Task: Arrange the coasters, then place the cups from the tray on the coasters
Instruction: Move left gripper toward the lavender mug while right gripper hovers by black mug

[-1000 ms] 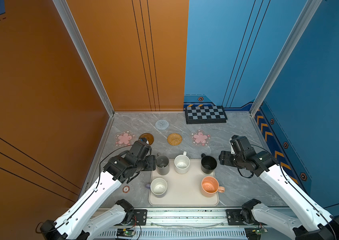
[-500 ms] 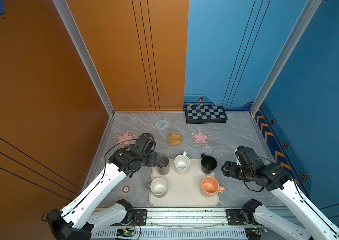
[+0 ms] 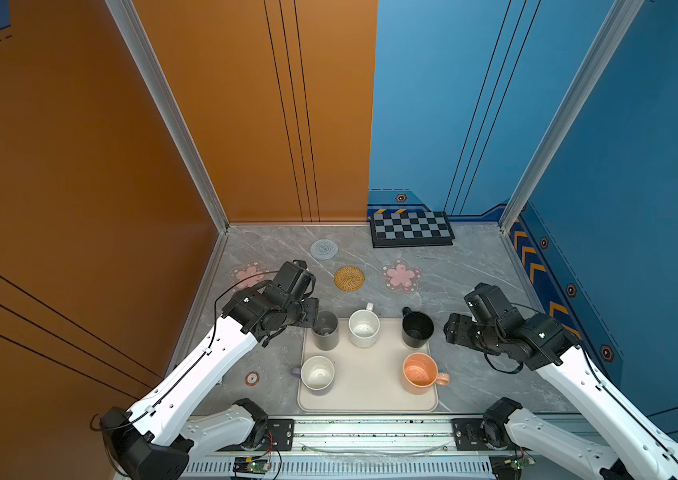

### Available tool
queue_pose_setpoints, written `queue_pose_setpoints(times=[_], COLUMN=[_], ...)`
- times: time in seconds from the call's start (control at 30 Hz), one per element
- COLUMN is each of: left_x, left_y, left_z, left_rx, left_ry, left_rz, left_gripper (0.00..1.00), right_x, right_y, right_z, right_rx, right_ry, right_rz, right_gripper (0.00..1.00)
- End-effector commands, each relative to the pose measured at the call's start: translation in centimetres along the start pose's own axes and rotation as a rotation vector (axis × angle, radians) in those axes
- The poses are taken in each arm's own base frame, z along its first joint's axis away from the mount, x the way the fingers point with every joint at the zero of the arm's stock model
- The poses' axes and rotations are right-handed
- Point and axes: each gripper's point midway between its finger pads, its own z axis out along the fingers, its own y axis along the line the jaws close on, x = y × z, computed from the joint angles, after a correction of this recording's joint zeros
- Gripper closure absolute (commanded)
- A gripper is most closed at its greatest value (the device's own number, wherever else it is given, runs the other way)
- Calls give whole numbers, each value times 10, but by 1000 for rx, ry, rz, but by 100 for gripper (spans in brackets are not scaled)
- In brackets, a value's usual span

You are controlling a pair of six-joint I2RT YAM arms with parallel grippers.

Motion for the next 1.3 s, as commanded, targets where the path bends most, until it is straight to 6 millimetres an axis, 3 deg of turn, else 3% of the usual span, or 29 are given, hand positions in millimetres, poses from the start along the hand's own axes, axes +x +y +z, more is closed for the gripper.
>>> queue_pose_setpoints(times=[0.0, 0.5, 0.7, 1.0, 1.17, 1.27], left_x=[9, -25, -24, 11, 54, 82], left_y=[4, 14, 26, 44, 45, 58], left_z=[0, -4, -8, -9, -10, -17], left_rx=[14, 45, 11, -40, -46, -125], left_ry=[31, 13, 39, 117, 222, 278], left_rz=[-3, -97, -82, -98, -112, -151], left_gripper=[35, 35, 36, 36, 36, 36], right_x=[-19, -66, -76, -79, -78, -75], right_y=[-1, 28, 36, 46, 44, 46], right_z=[-9, -7, -4, 1, -2, 2], right_rx=[41, 71, 56, 38, 27, 16], right_ry=[-67, -124, -137, -111, -121, -111], right_rz=[-41, -121, -112, -114, -101, -97], right_gripper=[20, 20, 19, 20, 19, 19])
